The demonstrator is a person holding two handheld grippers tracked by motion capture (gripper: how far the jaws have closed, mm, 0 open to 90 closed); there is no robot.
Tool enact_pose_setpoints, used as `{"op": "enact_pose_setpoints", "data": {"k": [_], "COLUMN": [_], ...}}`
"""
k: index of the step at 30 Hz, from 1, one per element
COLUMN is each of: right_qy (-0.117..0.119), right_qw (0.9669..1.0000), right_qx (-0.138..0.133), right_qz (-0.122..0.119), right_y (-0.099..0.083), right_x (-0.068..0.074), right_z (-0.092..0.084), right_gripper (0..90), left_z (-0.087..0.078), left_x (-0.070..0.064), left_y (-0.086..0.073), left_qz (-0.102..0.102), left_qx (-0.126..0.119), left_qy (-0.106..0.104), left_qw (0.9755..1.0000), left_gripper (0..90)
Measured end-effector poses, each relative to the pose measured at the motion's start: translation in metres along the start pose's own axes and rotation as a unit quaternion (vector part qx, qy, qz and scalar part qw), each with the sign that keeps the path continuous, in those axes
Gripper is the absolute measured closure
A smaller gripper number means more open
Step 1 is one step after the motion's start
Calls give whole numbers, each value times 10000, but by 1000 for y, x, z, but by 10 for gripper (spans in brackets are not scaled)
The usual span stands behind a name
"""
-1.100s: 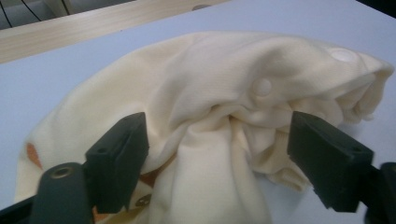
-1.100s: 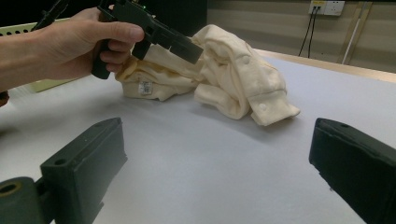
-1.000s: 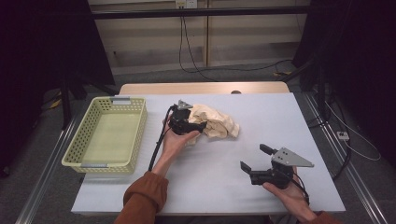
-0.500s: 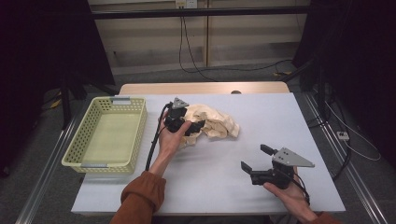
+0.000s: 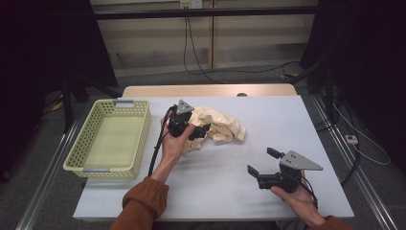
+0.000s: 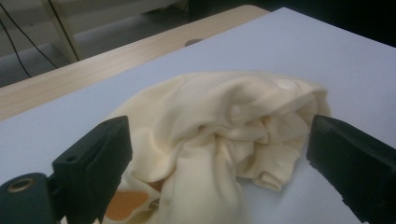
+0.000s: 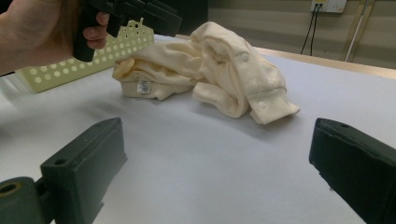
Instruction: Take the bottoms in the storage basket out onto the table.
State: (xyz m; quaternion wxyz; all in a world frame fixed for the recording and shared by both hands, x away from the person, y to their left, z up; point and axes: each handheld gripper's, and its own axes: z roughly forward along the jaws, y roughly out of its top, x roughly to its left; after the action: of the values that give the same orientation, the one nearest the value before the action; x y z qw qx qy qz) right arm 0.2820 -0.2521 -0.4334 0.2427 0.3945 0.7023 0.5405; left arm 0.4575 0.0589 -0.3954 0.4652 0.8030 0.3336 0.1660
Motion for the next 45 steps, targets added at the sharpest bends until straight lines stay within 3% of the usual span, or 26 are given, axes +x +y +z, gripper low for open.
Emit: {"op": "enact_pose_setpoints", "data": {"k": [5, 10, 18, 29, 33, 35, 37, 43, 45], "right_qy": [-33, -81, -116, -118, -125, -131, -131, -126, -129], "right_qw": [10000, 10000, 9999, 9999, 9999, 9999, 9999, 9999, 9999], "right_qx": [-12, -1, 16, 15, 17, 10, 10, 17, 15], "right_qz": [19, 10, 15, -2, -17, -17, -18, -12, -11], "right_y": [-1, -1, -1, 0, 0, 0, 0, 0, 0], "right_x": [0, 0, 0, 3, 3, 3, 4, 4, 3], "right_z": [-3, -4, -4, -4, -4, -4, -4, -4, -4], "right_gripper": [37, 37, 37, 37, 37, 37, 37, 37, 37], "left_z": [-5, -8, -17, -30, -33, -35, -37, -44, -46], "left_x": [0, -1, -3, -8, -7, -5, -5, -3, -2], "left_y": [2, 2, 5, 6, 5, 4, 4, 3, 3], "left_qz": [-105, -58, 24, 164, 90, -66, 10, -5, 12], "left_qx": [13, -12, -105, -286, -432, -435, -452, -449, -439], "left_qy": [-126, -165, -23, 16, -1, -96, -14, -95, 3], "left_qw": [9999, 9998, 9999, 9995, 9990, 9990, 9990, 9989, 9990], "left_gripper": [65, 65, 65, 63, 63, 64, 64, 63, 63]}}
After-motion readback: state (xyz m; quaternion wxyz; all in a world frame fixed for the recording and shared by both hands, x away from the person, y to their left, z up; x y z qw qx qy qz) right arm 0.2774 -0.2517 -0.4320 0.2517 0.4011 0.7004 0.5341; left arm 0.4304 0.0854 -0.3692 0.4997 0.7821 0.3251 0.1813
